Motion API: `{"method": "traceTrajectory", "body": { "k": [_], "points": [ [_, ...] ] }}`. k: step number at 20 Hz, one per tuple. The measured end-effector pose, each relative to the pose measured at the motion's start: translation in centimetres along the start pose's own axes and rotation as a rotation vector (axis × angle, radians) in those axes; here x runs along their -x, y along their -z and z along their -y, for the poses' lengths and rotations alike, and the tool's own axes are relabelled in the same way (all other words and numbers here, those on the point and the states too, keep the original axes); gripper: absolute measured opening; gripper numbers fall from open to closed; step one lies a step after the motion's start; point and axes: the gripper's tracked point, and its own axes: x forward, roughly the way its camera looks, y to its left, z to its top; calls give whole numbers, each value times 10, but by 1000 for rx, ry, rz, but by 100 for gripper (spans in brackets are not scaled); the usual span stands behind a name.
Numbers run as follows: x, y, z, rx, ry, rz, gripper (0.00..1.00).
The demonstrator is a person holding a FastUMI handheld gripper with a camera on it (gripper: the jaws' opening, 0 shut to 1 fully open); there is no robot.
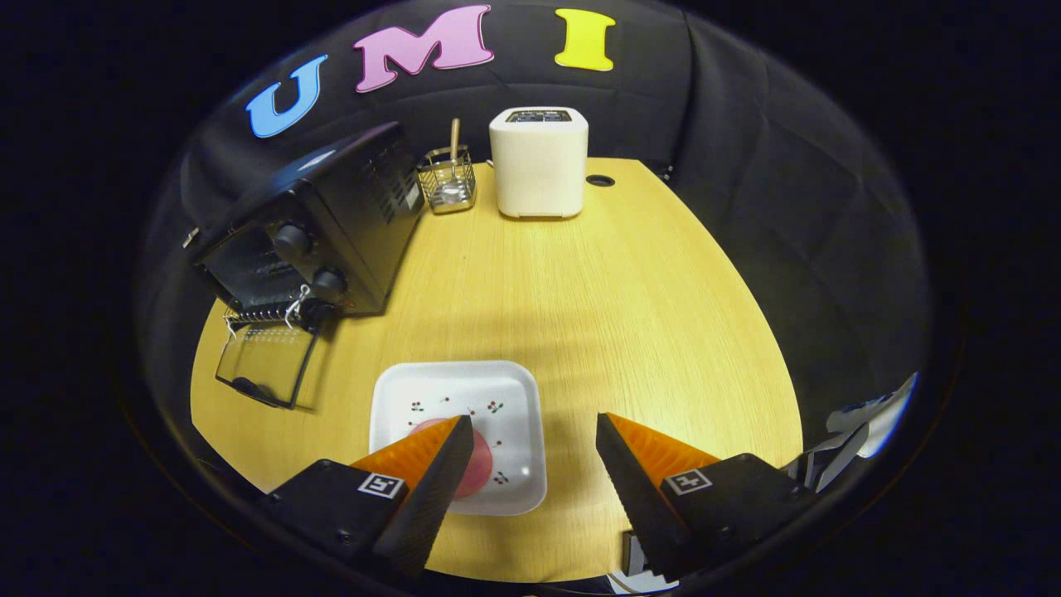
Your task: Open the toaster oven, put the food inside, and close the toaster oven door.
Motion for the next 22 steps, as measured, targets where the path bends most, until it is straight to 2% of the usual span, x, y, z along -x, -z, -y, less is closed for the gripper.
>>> {"method": "traceTrajectory", "body": {
  "k": [6, 8, 11, 13, 15, 18, 20, 21, 22],
  "points": [
    [-20, 27, 5, 15, -9, -89, 97],
    [-22, 31, 4, 28, -19, -104, 94],
    [-26, 37, 0, 27, -25, -114, 76],
    [-27, 43, -2, 33, -27, -132, 59],
    [-27, 44, -6, 20, -38, -136, 57],
    [-23, 47, -12, 3, -54, -150, 37],
    [-25, 46, -12, -30, -51, -152, 30],
    [-27, 46, -11, -49, -52, -154, 30],
    [-24, 47, -9, -72, -54, -160, 24]
  ]
}}
